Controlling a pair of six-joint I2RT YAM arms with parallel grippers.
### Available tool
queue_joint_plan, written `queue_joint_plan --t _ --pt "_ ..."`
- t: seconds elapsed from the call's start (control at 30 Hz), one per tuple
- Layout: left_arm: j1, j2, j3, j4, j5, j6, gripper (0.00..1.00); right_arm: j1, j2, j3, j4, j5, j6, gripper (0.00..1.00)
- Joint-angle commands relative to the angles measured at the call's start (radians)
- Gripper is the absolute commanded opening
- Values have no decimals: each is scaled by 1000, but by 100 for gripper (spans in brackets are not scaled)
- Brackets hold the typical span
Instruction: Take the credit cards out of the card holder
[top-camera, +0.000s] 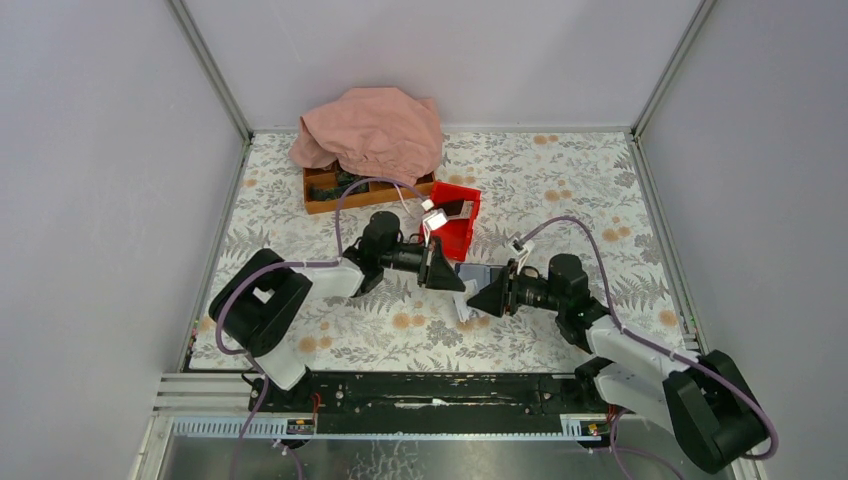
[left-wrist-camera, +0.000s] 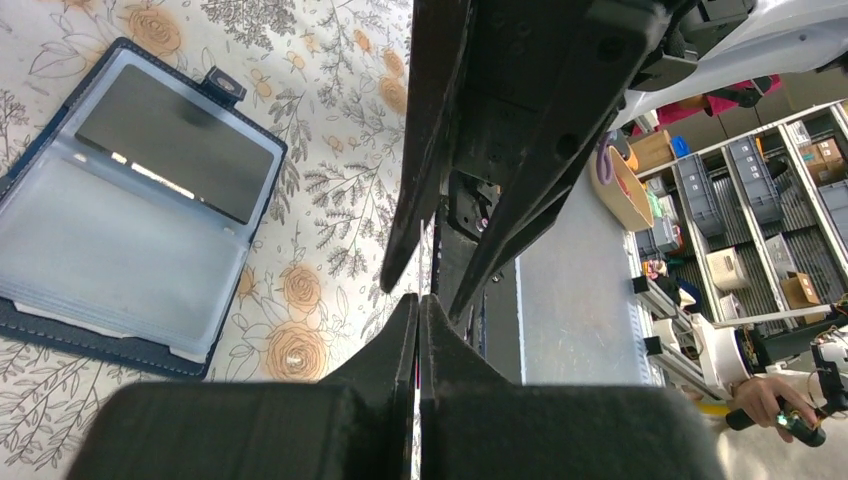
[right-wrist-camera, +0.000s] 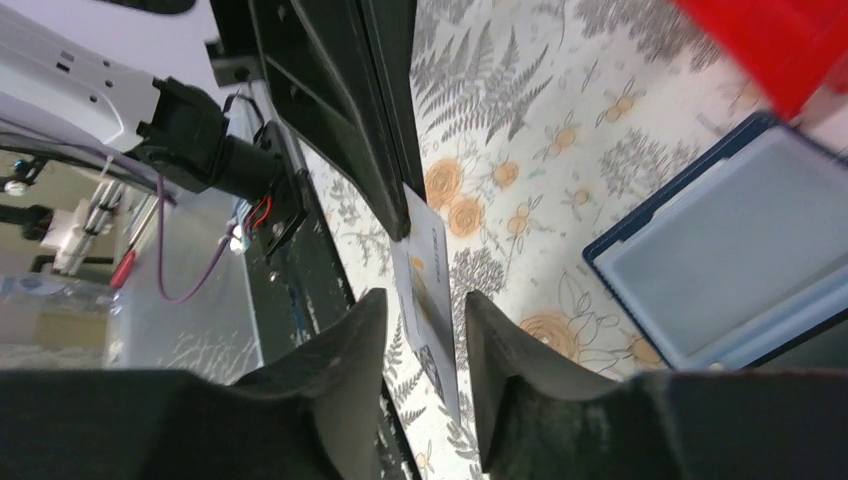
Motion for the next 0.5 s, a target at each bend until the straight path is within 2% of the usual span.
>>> queue_joint_plan --t 0.0,0.07,0.13,0.23,0.27,0.37,0.47 --pt "-5 20 -28 201 -14 -111 0 7 -117 -2 -5 136 -22 46" --pt "2 33 -47 306 -22 -176 0 5 -179 -18 -36 213 -22 54" --pt "8 55 -74 461 -36 -268 0 5 -238 -27 -75 315 -13 57" --pt "28 111 -126 860 -70 -482 0 5 -317 -64 -68 399 25 53" --pt "33 122 -124 896 -92 -516 0 6 -345 -91 -26 402 37 52" --pt "30 82 -148 900 -222 -455 0 5 -432 -143 61 412 45 49" --pt "27 30 -162 901 -308 -413 0 5 -497 -123 -6 445 32 43"
